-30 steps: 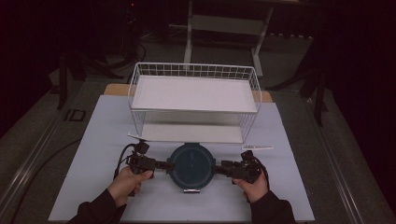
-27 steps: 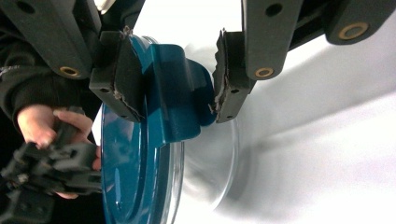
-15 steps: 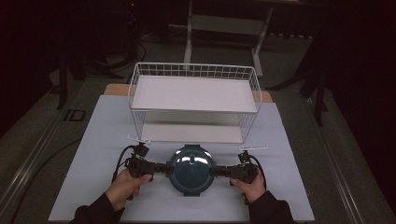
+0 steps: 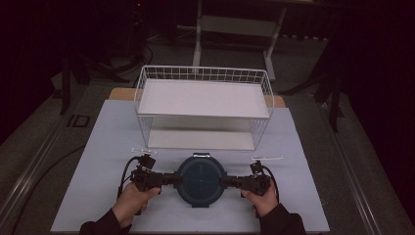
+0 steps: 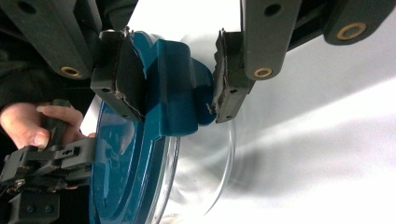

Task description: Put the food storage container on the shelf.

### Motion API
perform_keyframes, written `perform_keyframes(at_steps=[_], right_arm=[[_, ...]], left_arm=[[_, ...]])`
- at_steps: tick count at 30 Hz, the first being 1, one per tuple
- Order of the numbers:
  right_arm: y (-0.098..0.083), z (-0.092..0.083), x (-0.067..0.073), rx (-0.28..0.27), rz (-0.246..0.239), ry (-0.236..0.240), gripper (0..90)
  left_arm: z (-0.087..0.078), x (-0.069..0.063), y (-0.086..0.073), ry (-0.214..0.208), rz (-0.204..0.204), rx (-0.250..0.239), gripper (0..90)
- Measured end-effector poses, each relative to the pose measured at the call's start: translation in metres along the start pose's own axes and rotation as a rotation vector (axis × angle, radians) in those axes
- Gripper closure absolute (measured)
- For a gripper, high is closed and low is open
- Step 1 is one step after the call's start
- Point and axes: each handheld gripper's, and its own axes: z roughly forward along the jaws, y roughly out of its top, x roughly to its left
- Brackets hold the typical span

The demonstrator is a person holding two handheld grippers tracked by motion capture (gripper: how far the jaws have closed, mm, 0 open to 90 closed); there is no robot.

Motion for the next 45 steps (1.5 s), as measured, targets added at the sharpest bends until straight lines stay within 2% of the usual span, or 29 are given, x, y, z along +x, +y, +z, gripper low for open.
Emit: perform_keyframes(at_steps=[4,12,14,20,28,37,45], right_arm=[[0.0,0.0,0.005,-0.004,-0.027,-0.016,56.6],[0.005,-0.001,0.007,-0.033,-0.047,-0.008,56.6],[0.009,-0.003,0.009,-0.049,-0.062,-0.004,56.5],[0.018,-0.007,0.014,-0.067,-0.089,-0.007,56.4],[0.034,-0.01,0.015,-0.092,-0.113,-0.019,56.3],[0.054,-0.012,0.006,-0.124,-0.158,-0.04,56.2],[0.063,-0.01,-0.009,-0.138,-0.18,-0.062,56.2]], left_arm=[[-0.001,-0.001,-0.001,0.006,0.017,-0.011,55.1],[-0.007,-0.006,0.006,0.02,0.049,-0.035,55.1],[-0.01,-0.01,0.01,0.028,0.079,-0.048,55.0],[-0.015,-0.016,0.019,0.041,0.102,-0.067,55.0],[-0.016,-0.017,0.034,0.051,0.135,-0.1,55.0],[-0.006,-0.011,0.052,0.062,0.187,-0.156,54.9],[0.007,-0.001,0.06,0.074,0.216,-0.173,54.8]])
